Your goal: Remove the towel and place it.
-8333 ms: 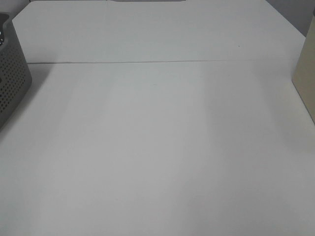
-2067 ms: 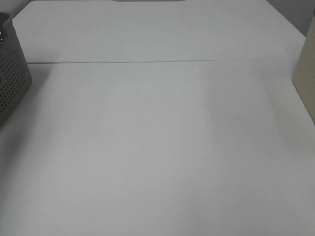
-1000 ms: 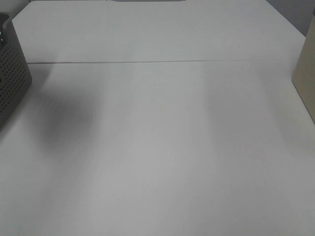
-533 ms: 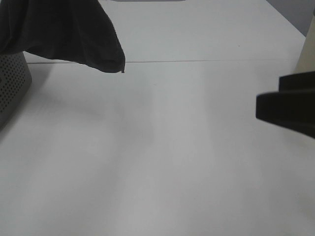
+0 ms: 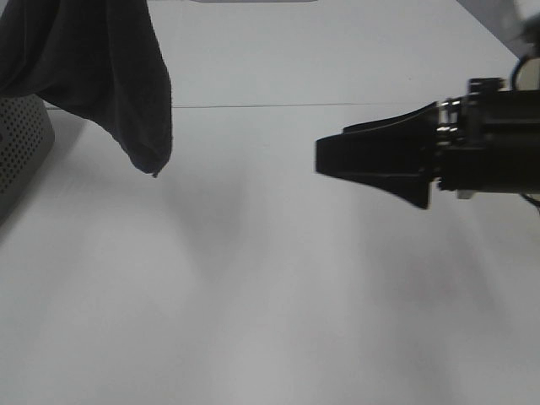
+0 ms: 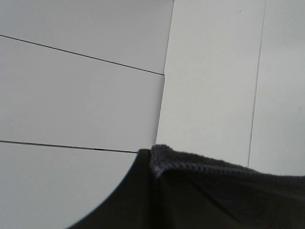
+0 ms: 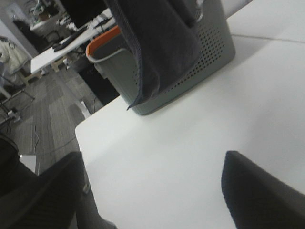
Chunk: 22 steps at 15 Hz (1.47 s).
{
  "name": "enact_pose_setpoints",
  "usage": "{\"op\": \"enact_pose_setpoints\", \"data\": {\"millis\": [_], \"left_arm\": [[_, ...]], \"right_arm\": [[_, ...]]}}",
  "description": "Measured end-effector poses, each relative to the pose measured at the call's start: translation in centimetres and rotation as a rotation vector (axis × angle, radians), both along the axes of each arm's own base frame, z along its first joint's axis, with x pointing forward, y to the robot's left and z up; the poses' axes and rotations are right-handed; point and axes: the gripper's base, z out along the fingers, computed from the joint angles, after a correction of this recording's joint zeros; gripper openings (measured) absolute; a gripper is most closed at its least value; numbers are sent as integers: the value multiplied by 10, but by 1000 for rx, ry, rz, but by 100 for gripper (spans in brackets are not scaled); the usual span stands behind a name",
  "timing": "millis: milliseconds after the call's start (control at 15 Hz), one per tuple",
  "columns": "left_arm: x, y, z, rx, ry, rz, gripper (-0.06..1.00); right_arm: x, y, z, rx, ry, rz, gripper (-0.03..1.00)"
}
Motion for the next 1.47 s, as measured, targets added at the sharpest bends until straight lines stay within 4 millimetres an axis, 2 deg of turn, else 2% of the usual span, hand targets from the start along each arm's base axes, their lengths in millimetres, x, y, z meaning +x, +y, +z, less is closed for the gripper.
{"op": "enact_pose_setpoints", "data": {"millis": [133, 267, 733, 933, 1133, 1267, 1400, 1467], "left_arm": [[-1, -1, -1, -21, 18, -6, 0], [-2, -3, -1, -62, 50, -15, 0], [-6, -9, -2, -200, 145, -57, 0], [-6, -10, -1, -213, 140, -63, 0], [-5, -11, -2, -212, 142, -63, 0], [-5, -11, -2, -213, 141, -63, 0], [-5, -11, -2, -213, 141, -64, 0], [-5, -11, -2, -213, 141, -64, 0]], "right_arm": [[15, 33, -12, -95, 15, 45, 76], [27, 56, -15, -123, 16, 61, 76], [71, 99, -11, -77, -8, 126, 76], [67, 124, -5, -54, -30, 198, 76], [64, 128, -7, -78, -23, 201, 76], [66, 127, -9, -105, -22, 174, 70], [69, 125, -11, -131, -23, 141, 54], [71, 124, -12, -151, -28, 122, 42]]}}
